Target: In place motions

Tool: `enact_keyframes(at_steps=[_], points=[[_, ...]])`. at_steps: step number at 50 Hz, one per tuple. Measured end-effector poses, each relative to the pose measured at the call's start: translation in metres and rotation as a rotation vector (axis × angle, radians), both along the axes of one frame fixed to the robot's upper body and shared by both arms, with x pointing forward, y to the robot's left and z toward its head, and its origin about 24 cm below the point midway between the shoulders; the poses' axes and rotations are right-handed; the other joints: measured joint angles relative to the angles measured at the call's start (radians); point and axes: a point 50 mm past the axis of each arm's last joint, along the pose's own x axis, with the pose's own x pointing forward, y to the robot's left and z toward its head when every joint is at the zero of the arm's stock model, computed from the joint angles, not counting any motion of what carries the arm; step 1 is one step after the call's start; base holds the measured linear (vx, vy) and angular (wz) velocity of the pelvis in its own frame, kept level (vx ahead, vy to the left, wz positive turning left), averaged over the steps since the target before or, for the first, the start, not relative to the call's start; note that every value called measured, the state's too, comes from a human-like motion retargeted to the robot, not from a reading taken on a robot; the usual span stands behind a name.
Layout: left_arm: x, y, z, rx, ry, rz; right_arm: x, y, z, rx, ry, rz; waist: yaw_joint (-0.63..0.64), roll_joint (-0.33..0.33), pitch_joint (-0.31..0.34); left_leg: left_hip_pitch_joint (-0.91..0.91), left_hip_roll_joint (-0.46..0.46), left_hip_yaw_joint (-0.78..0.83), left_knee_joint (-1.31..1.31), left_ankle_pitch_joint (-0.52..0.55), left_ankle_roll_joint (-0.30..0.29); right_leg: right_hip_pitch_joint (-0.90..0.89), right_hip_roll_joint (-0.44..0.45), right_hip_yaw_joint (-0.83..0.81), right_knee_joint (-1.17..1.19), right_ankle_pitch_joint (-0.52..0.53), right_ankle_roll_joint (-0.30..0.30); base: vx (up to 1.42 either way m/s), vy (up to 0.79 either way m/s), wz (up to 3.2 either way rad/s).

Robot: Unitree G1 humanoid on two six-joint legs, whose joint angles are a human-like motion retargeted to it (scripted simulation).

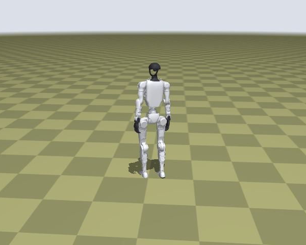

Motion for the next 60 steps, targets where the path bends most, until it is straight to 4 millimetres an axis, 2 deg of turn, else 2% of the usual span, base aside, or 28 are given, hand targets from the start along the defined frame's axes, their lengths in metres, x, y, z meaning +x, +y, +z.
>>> enact_keyframes(at_steps=[2,4,7,8,10,14,18,20,21,26,30,33,35,37,39,41,48,52,56,58,60], points=[[0.011,0.005,0.0,0.003,-0.04,-0.01,0.002,0.0,0.0,0.0,-0.003,0.003,0.011,0.009,0.01,-0.013,0.025,-0.008,0.007,0.001,-0.015,-0.022,0.025,0.064,0.046,-0.012,-0.025,-0.12,-0.12,0.61],[0.021,0.011,0.001,0.008,-0.077,-0.028,0.004,0.0,0.0,0.001,-0.004,0.007,-0.029,0.005,0.02,-0.031,0.021,-0.067,0.009,0.012,-0.028,-0.044,0.043,0.118,0.078,-0.013,-0.039,-0.14,-0.13,1.65],[0.032,0.02,0.003,0.032,-0.114,-0.052,0.004,0.0,0.0,0.002,-0.004,0.02,-0.056,-0.009,0.033,-0.053,0.006,-0.125,0.011,0.026,-0.045,-0.054,0.06,0.243,0.09,-0.018,-0.004,-0.17,-0.14,1.56],[0.036,0.023,0.003,0.041,-0.124,-0.059,0.004,0.0,0.0,0.001,-0.005,0.019,-0.056,-0.016,0.035,-0.064,-0.003,-0.14,0.013,0.03,-0.051,-0.05,0.055,0.238,0.083,-0.024,0.003,-0.15,-0.14,1.42],[0.041,0.026,0.004,0.056,-0.132,-0.071,0.0,-0.002,0.001,0.001,0.006,0.011,-0.034,-0.031,0.026,-0.085,-0.017,-0.154,0.016,0.035,-0.064,-0.04,-0.023,0.067,0.041,-0.029,0.017,-0.11,-0.11,1.28],[0.049,0.015,0.003,0.055,-0.154,-0.078,-0.006,-0.011,0.002,-0.018,0.015,-0.045,0.073,-0.029,0.037,-0.123,-0.039,-0.174,0.031,0.056,-0.073,-0.031,-0.029,-0.011,0.006,-0.01,0.023,-0.18,-0.06,1.24],[0.051,0.008,0.002,0.035,-0.176,-0.032,0.005,-0.021,0.004,-0.036,-0.034,-0.038,0.107,-0.035,0.086,-0.149,-0.067,-0.2,0.037,0.081,-0.065,-0.007,-0.049,-0.113,-0.037,0.008,0.036,-0.3,-0.06,1.27],[0.038,0.005,0.001,0.024,-0.142,-0.027,0.008,-0.026,0.005,-0.048,-0.031,-0.017,0.115,-0.04,0.092,-0.153,-0.049,-0.12,0.034,0.051,-0.028,0.001,-0.066,-0.15,-0.049,0.013,0.045,-0.12,0.03,1.08],[0.029,0.004,0.0,0.03,-0.113,-0.021,0.007,-0.029,0.005,-0.061,-0.024,-0.014,0.113,-0.04,0.083,-0.158,-0.016,-0.014,0.04,0.023,-0.025,0.002,-0.069,-0.168,-0.056,0.015,0.046,-0.06,0.07,1.21],[-0.016,0.002,0.002,0.075,0.036,0.046,0.006,-0.032,0.006,-0.08,-0.038,-0.055,0.022,-0.062,0.039,-0.155,0.118,0.417,0.088,-0.064,-0.05,0.012,-0.101,-0.321,-0.095,0.011,0.055,-0.06,0.04,1.9],[-0.035,0.003,0.004,0.109,0.107,0.072,-0.003,-0.029,0.005,-0.056,-0.031,-0.116,-0.025,-0.085,0.022,-0.099,0.183,0.721,0.162,-0.087,-0.014,0.034,-0.135,-0.439,-0.107,-0.001,0.071,0.01,0.08,2.04],[-0.043,0.003,0.005,0.112,0.118,0.081,-0.017,-0.028,0.005,-0.053,0.014,-0.128,-0.003,-0.103,0.002,-0.067,0.188,0.806,0.214,-0.084,0.008,0.046,-0.152,-0.487,-0.115,-0.008,0.083,0.12,0.09,1.39],[-0.045,0.003,0.006,0.1,0.117,0.083,-0.025,-0.028,0.006,-0.06,0.045,-0.123,0.017,-0.098,-0.01,-0.073,0.171,0.74,0.228,-0.054,0.012,0.057,-0.143,-0.517,-0.123,-0.013,0.088,0.18,0.14,1.05],[-0.046,0.001,0.005,0.092,0.116,0.088,-0.03,-0.027,0.006,-0.063,0.064,-0.116,0.043,-0.091,-0.016,-0.069,0.133,0.656,0.184,-0.084,0.006,0.066,-0.135,-0.525,-0.124,-0.018,0.092,0.14,0.1,0.58],[-0.048,-0.003,0.005,0.078,0.117,0.098,-0.033,-0.026,0.006,-0.06,0.08,-0.105,0.087,-0.079,-0.019,-0.057,0.078,0.556,0.085,-0.057,0.029,0.082,-0.123,-0.526,-0.124,-0.023,0.097,0.2,0.17,0.33],[-0.05,-0.008,0.005,0.058,0.121,0.108,-0.032,-0.025,0.006,-0.057,0.082,-0.095,0.107,-0.075,-0.031,-0.039,0.051,0.557,0.015,-0.024,0.043,0.091,-0.124,-0.543,-0.122,-0.025,0.105,0.23,0.2,0.51],[-0.05,-0.009,0.005,0.037,0.114,0.108,-0.002,-0.013,0.002,-0.013,-0.026,-0.075,0.089,-0.076,-0.063,-0.044,0.002,0.481,-0.041,-0.001,0.07,0.115,-0.141,-0.627,-0.103,-0.037,0.132,0.23,0.17,0.69],[-0.039,-0.004,0.004,0.038,0.084,0.094,0.019,-0.007,0.002,0.003,-0.099,-0.078,0.098,-0.082,-0.048,-0.04,-0.013,0.438,-0.035,-0.01,0.088,0.137,-0.166,-0.669,-0.065,-0.038,0.125,0.15,0.13,0.34],[-0.028,0.0,0.003,0.037,0.045,0.078,0.031,-0.006,0.003,0.015,-0.143,-0.04,0.1,-0.055,-0.045,-0.025,0.006,0.415,-0.043,-0.014,0.096,0.143,-0.184,-0.707,0.022,0.001,0.076,0.24,0.17,0.4],[-0.024,0.001,0.002,0.036,0.037,0.075,0.033,-0.006,0.003,0.006,-0.154,-0.006,0.08,-0.019,-0.053,-0.029,0.041,0.389,-0.042,-0.012,0.093,0.12,-0.188,-0.699,0.103,0.046,0.026,0.18,0.09,0.81],[-0.019,0.0,0.002,0.033,0.026,0.079,0.036,-0.007,0.003,-0.004,-0.166,0.02,0.046,0.027,-0.051,-0.037,0.088,0.345,-0.034,-0.009,0.089,0.069,-0.196,-0.664,0.229,0.08,-0.048,0.16,0.08,0.87]])
